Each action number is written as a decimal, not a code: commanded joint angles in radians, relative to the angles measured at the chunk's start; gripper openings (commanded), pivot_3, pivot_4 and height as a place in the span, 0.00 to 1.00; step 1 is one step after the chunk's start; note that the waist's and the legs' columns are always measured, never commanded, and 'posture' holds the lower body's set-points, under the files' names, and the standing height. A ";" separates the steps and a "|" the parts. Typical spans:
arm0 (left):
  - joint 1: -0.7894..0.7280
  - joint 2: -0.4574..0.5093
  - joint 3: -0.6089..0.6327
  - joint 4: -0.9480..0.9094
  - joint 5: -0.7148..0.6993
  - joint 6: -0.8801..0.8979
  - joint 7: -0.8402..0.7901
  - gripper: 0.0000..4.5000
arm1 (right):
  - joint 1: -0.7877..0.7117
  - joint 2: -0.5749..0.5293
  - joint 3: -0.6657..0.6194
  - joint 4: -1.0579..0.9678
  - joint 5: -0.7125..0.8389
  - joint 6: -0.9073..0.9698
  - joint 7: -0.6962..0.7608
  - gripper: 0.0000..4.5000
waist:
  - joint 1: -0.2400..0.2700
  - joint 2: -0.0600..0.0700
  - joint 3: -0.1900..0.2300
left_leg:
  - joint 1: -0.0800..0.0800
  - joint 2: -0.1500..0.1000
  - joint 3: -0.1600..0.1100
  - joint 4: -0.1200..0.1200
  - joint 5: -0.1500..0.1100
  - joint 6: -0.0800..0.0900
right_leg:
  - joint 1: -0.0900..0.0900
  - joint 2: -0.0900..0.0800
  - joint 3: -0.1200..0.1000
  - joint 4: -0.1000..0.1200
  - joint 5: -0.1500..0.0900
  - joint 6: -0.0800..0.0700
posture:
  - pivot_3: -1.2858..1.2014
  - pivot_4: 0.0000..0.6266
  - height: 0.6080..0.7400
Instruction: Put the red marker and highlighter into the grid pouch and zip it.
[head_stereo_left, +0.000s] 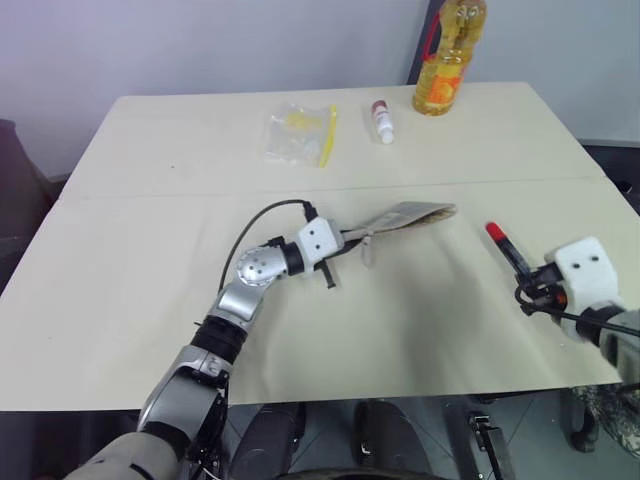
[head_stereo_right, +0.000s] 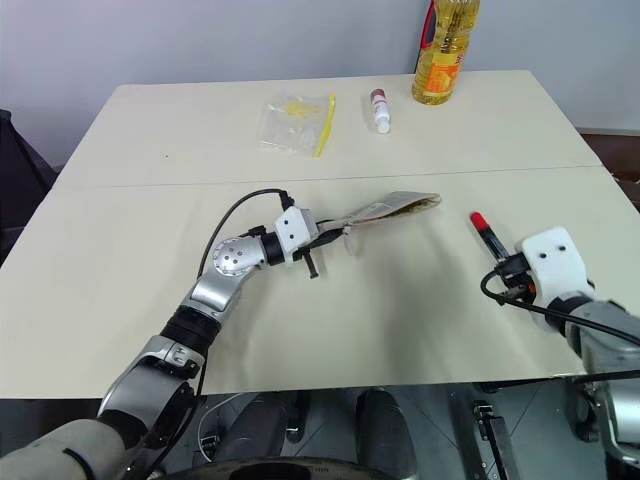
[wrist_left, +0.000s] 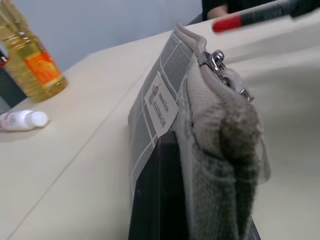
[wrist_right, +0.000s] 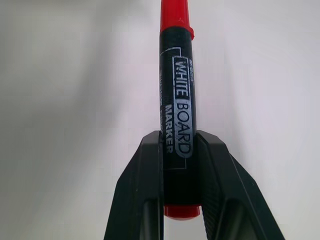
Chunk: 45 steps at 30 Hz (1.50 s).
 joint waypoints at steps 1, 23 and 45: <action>-0.015 0.010 0.023 -0.042 -0.016 0.007 0.003 0.00 | -0.015 -0.051 0.003 -0.043 0.023 -0.063 0.069 0.08 | 0.003 -0.001 0.000 | 0.000 0.000 0.000 0.000 0.000 0.000 | 0.000 0.000 0.000 0.000 0.000 0.000 | 0.52 0.24 1.00; 0.043 0.036 -0.002 -0.179 -0.028 0.069 -0.040 0.00 | -0.112 -0.125 0.144 -0.010 0.001 -0.103 0.103 0.08 | 0.004 -0.001 0.001 | 0.000 -0.001 0.000 0.001 0.000 0.000 | 0.001 -0.001 0.001 -0.001 0.000 0.000 | 0.52 0.24 1.00; 0.065 0.096 -0.037 -0.237 -0.074 0.099 -0.211 0.00 | -0.160 -0.359 0.299 -0.044 -0.112 -0.345 0.319 0.08 | 0.004 -0.001 0.001 | 0.000 -0.001 0.000 0.001 0.000 0.000 | 0.001 -0.002 0.001 -0.002 -0.001 -0.002 | 0.52 0.24 1.00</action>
